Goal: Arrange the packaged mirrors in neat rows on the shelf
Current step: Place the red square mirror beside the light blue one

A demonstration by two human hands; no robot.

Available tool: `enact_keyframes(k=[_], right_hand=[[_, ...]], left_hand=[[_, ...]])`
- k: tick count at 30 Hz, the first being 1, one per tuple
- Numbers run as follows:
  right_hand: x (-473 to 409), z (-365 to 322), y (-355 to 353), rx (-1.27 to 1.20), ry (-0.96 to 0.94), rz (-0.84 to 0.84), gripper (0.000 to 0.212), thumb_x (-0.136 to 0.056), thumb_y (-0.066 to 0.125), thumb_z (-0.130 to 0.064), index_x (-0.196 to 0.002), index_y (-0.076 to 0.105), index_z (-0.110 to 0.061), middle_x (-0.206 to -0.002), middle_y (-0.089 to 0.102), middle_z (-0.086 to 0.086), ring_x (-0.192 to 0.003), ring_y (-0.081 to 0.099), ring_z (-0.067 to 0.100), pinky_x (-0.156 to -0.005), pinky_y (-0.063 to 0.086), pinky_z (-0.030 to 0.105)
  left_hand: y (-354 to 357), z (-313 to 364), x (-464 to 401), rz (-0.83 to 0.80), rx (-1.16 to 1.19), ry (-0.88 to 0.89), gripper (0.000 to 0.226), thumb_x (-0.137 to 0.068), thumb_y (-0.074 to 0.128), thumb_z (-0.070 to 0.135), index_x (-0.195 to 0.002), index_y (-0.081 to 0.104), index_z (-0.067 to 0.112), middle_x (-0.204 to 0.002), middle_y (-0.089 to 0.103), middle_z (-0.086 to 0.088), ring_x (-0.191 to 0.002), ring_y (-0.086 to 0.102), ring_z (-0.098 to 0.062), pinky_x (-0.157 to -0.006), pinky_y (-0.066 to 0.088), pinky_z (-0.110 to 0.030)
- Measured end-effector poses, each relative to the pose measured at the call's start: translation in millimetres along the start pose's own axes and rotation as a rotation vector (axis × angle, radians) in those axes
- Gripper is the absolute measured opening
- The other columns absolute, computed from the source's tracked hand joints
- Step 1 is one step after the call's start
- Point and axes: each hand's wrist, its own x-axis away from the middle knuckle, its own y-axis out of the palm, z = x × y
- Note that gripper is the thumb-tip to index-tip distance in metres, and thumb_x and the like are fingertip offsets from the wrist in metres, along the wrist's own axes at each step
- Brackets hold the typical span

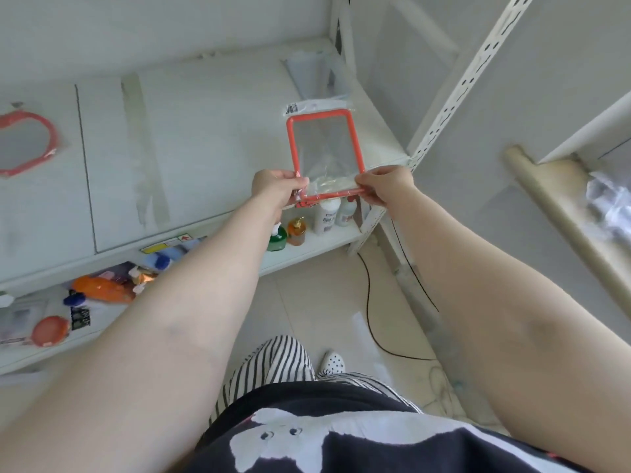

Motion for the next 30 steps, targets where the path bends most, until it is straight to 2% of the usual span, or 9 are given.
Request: enact_keyframes(k=[3, 7, 9, 13, 17, 22, 24, 27, 30], right_hand=[[-22, -11, 7, 0.037, -0.011, -0.06, 0.008, -0.079, 0.073, -0.009, -0.075, 0.066, -0.007, -0.078, 0.065, 0.018, -0.066, 0.06, 0.028, -0.076, 0.057, 0.038], [-49, -30, 22, -0.002, -0.041, -0.122, 0.007, -0.081, 0.07, -0.004, -0.081, 0.064, -0.002, -0.068, 0.06, 0.014, -0.04, 0.056, 0.015, -0.041, 0.049, 0.019], [-66, -42, 30, -0.013, -0.042, -0.146, 0.01, -0.082, 0.07, -0.004, -0.075, 0.063, -0.003, -0.065, 0.061, 0.012, -0.044, 0.057, 0.015, -0.048, 0.054, 0.02], [-101, -70, 50, 0.001, -0.06, -0.164, 0.016, -0.084, 0.068, -0.002, -0.072, 0.058, -0.006, -0.041, 0.059, 0.002, -0.03, 0.053, 0.006, -0.039, 0.049, 0.015], [-134, -93, 68, 0.001, -0.081, -0.128, 0.013, -0.083, 0.069, -0.003, -0.075, 0.059, -0.006, -0.063, 0.058, 0.009, -0.029, 0.05, 0.004, -0.037, 0.045, 0.013], [-163, -108, 99, -0.059, -0.063, -0.151, 0.008, -0.084, 0.068, -0.002, -0.078, 0.063, -0.003, -0.046, 0.058, 0.001, -0.032, 0.049, 0.005, -0.044, 0.05, 0.013], [-173, -108, 110, -0.047, -0.041, -0.181, 0.004, -0.085, 0.068, -0.003, -0.086, 0.064, -0.001, -0.052, 0.06, 0.004, -0.038, 0.053, 0.007, -0.049, 0.052, 0.014], [-187, -105, 123, 0.008, -0.027, -0.225, 0.015, -0.085, 0.069, -0.007, -0.096, 0.066, 0.003, -0.066, 0.061, 0.009, -0.048, 0.058, 0.012, -0.055, 0.054, 0.016], [-203, -98, 134, 0.013, -0.032, -0.241, 0.014, -0.084, 0.071, -0.008, -0.093, 0.066, 0.002, -0.072, 0.064, 0.011, -0.055, 0.06, 0.016, -0.067, 0.057, 0.023]], left_hand=[[-2, 7, -10, 0.065, 0.037, -0.002, 0.016, -0.076, 0.076, 0.005, -0.073, 0.062, 0.013, -0.074, 0.067, -0.005, -0.065, 0.063, -0.015, -0.067, 0.057, -0.023], [-9, 22, -30, 0.127, 0.064, 0.0, 0.015, -0.076, 0.076, 0.003, -0.076, 0.063, 0.011, -0.073, 0.066, -0.006, -0.062, 0.062, -0.015, -0.07, 0.057, -0.025], [-12, 31, -45, 0.149, 0.072, -0.002, 0.015, -0.076, 0.076, 0.002, -0.078, 0.063, 0.01, -0.072, 0.065, -0.006, -0.061, 0.061, -0.014, -0.07, 0.057, -0.025], [-18, 52, -85, 0.158, 0.093, -0.001, 0.02, -0.077, 0.075, 0.001, -0.07, 0.059, 0.012, -0.068, 0.062, -0.007, -0.058, 0.058, -0.015, -0.056, 0.054, -0.018], [-23, 73, -125, 0.163, 0.078, 0.004, 0.013, -0.079, 0.073, 0.002, -0.076, 0.063, 0.009, -0.066, 0.06, -0.006, -0.048, 0.056, -0.009, -0.048, 0.05, -0.013], [-36, 77, -159, 0.244, 0.095, -0.026, 0.024, -0.082, 0.07, 0.002, -0.105, 0.066, 0.0, -0.052, 0.062, 0.0, -0.033, 0.055, -0.001, -0.041, 0.046, -0.009], [-42, 75, -168, 0.259, 0.09, -0.043, 0.024, -0.083, 0.068, 0.002, -0.107, 0.067, -0.005, -0.042, 0.06, 0.006, -0.038, 0.057, -0.003, -0.042, 0.047, -0.009], [-50, 69, -180, 0.268, 0.109, -0.066, 0.026, -0.085, 0.067, 0.004, -0.109, 0.066, -0.008, -0.062, 0.06, -0.003, -0.056, 0.055, -0.011, -0.044, 0.049, -0.009], [-51, 58, -193, 0.278, 0.101, -0.07, 0.022, -0.086, 0.067, 0.006, -0.106, 0.066, -0.005, -0.07, 0.06, -0.009, -0.058, 0.054, -0.012, -0.049, 0.051, -0.012]])
